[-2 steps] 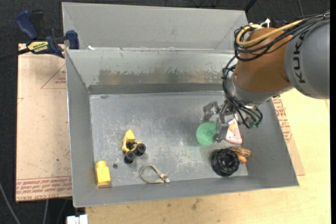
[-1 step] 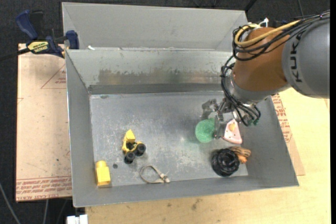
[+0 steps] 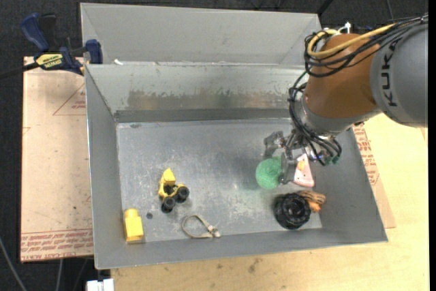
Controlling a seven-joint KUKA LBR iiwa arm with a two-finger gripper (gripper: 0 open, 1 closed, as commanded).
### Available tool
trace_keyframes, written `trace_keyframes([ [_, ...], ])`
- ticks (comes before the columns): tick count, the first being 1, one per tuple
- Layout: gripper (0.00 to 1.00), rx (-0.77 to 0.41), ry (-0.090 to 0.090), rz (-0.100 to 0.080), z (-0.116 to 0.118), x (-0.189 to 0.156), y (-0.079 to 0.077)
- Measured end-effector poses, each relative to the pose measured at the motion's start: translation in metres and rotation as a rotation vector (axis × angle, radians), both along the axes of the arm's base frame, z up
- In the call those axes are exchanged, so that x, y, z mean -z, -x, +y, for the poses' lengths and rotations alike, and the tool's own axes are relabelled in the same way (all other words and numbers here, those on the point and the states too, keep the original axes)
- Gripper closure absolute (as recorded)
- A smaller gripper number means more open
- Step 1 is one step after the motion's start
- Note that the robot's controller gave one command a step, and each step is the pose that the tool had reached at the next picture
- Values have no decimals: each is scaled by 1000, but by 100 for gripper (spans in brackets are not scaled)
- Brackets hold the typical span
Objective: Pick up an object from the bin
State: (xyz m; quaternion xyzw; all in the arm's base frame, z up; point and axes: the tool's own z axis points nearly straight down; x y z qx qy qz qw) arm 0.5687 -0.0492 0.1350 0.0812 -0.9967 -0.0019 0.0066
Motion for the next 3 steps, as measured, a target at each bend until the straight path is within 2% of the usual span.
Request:
trace_keyframes([
  [1,100,-127,-3,-18,-33,62,-31],
  [2,100,-127,-2,-19,-33,62,-31],
  [3,100,-144,-1,-10,-30,16,-22],
])
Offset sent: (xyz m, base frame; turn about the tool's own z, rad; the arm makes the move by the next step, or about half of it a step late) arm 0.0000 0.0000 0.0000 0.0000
